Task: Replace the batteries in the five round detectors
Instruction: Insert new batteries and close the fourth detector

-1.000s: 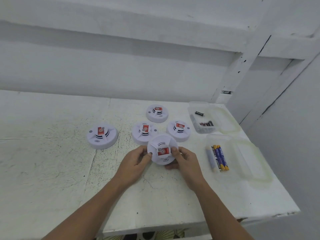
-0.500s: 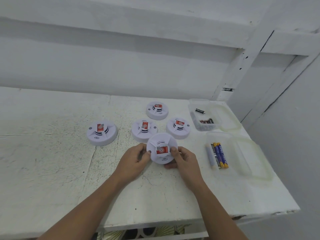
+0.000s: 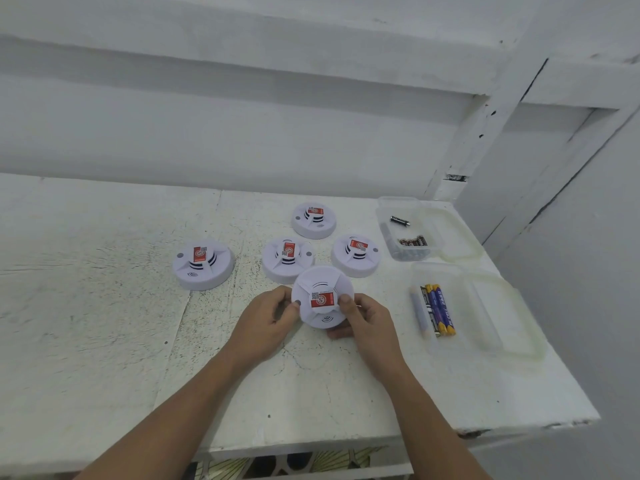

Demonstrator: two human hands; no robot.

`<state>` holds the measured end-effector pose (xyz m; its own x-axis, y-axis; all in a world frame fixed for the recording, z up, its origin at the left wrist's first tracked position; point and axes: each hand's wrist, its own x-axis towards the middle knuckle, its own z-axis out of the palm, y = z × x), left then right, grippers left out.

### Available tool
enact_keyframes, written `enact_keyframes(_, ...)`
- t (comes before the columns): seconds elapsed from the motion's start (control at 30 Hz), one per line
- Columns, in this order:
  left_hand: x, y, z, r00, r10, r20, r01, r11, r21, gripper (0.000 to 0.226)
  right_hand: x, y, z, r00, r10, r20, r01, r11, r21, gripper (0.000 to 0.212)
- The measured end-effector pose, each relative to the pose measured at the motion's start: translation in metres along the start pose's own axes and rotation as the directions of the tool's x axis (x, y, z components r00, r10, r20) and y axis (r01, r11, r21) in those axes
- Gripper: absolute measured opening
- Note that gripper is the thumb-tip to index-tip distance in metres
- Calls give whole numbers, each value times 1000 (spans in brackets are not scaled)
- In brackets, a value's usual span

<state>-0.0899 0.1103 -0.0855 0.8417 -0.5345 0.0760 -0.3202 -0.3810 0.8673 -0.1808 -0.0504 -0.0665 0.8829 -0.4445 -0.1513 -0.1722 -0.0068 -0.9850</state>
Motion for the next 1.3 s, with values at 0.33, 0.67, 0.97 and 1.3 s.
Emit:
enact_keyframes(0.33,0,0,0,1000,3,-3,-3,1000,-7,46,-1,-1,1,1000,-4,-4,4,1000,-28,31)
enact_keyframes(0.67,-1,-2,-1,999,19,26,-17,999,-45,30,-3,-4,1,1000,8,-10,-8,1000,-25,31)
enact_keyframes(0.97,0,-5,-1,999,35,22,-34,999,-32,34,-4,-4,2,1000,7,-19,-8,999,-41,29)
enact_keyframes(1.3,0,-4,-2,999,25,27,-24,999,-36,37,-3,-3,3,1000,-1,-28,0,999,-38,30)
